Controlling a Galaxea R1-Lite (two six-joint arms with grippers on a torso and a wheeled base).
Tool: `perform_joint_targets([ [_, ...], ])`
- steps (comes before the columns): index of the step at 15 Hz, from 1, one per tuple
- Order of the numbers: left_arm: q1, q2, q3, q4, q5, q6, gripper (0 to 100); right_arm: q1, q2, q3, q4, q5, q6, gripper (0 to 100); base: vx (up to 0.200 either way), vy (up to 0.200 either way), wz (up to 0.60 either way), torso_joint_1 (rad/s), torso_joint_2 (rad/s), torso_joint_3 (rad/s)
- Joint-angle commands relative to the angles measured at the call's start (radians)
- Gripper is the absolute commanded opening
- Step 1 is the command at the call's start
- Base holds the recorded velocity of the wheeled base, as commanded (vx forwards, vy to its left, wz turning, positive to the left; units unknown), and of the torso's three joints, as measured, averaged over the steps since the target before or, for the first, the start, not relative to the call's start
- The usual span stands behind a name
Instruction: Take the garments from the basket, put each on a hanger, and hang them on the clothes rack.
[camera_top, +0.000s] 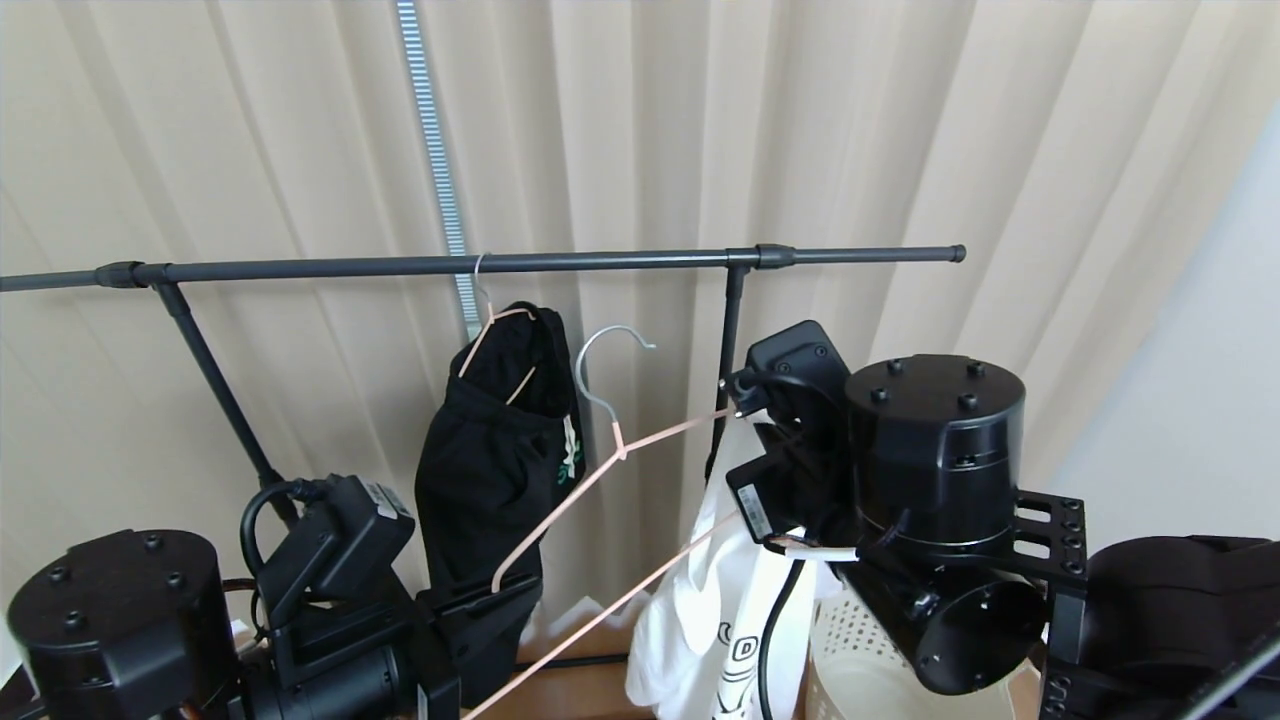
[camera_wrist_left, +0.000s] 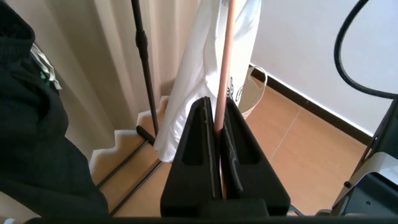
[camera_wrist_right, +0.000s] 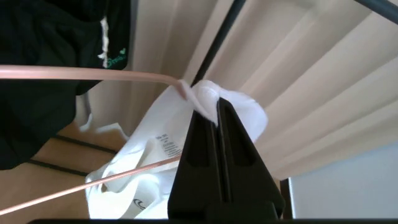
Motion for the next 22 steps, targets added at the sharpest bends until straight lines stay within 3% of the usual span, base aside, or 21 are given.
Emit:
perform_joint_targets([
  [1,0.0,0.002,-0.002,0.0,0.0,0.0,0,0.04,-0.006,0.0,-0.001,0.001,0.012,0,0.0,0.0,0.0,0.0,0.0,0.0],
  [6,0.0,0.0,0.001,0.0,0.0,0.0,0,0.131,-0.018,-0.015,-0.001,0.001,0.064,0,0.0,0.0,0.0,0.0,0.0,0.0],
  [12,-0.001,0.003,0.017,-0.039,-0.001,0.0,0,0.229,-0.01,-0.087,0.001,0.003,0.182,0,0.0,0.0,0.0,0.0,0.0,0.0],
  [17,0.0,-0.004,0.023,-0.062,-0.001,0.0,0,0.22,-0.016,-0.119,-0.001,0.004,0.218,0,0.0,0.0,0.0,0.0,0.0,0.0],
  [22,0.0,0.0,0.067,-0.198,-0.004,0.001,0,0.212,-0.018,-0.125,-0.004,0.009,0.219,0,0.0,0.0,0.0,0.0,0.0,0.0],
])
